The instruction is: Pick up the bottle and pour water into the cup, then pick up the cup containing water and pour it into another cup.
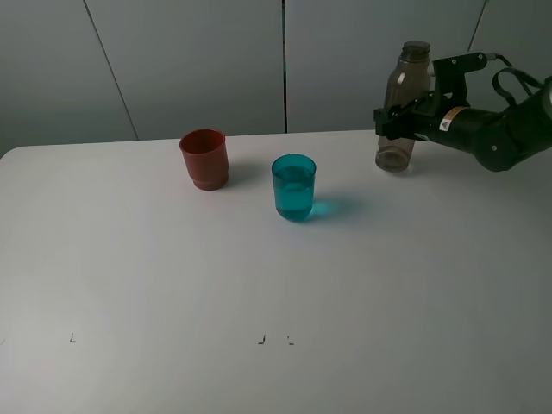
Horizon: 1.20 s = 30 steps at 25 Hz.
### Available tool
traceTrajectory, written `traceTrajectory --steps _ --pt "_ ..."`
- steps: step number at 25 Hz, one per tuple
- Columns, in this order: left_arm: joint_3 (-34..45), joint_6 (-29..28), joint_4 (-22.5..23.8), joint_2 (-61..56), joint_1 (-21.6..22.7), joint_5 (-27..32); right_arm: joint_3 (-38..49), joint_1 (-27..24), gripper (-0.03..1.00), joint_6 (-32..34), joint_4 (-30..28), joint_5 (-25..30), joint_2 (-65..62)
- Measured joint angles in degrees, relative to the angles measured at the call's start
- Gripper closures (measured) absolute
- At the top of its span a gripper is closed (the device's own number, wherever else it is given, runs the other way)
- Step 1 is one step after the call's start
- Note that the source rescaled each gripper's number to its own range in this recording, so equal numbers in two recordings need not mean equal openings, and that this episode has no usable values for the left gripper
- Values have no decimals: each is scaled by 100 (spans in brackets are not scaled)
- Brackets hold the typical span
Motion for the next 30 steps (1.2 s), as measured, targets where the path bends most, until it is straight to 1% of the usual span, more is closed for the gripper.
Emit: traceTrajectory --steps 13,24,26,28,30 --pt "0 0 0 0 0 0 0 -8 97 -87 0 10 55" --pt "0 0 0 0 0 0 0 -8 97 -65 -149 32 55" --pt "0 0 0 0 0 0 0 -8 91 -56 -149 44 55" --pt "0 0 0 0 0 0 0 -8 70 -42 -149 44 55" --pt "0 0 0 0 0 0 0 -8 42 -10 -149 33 55"
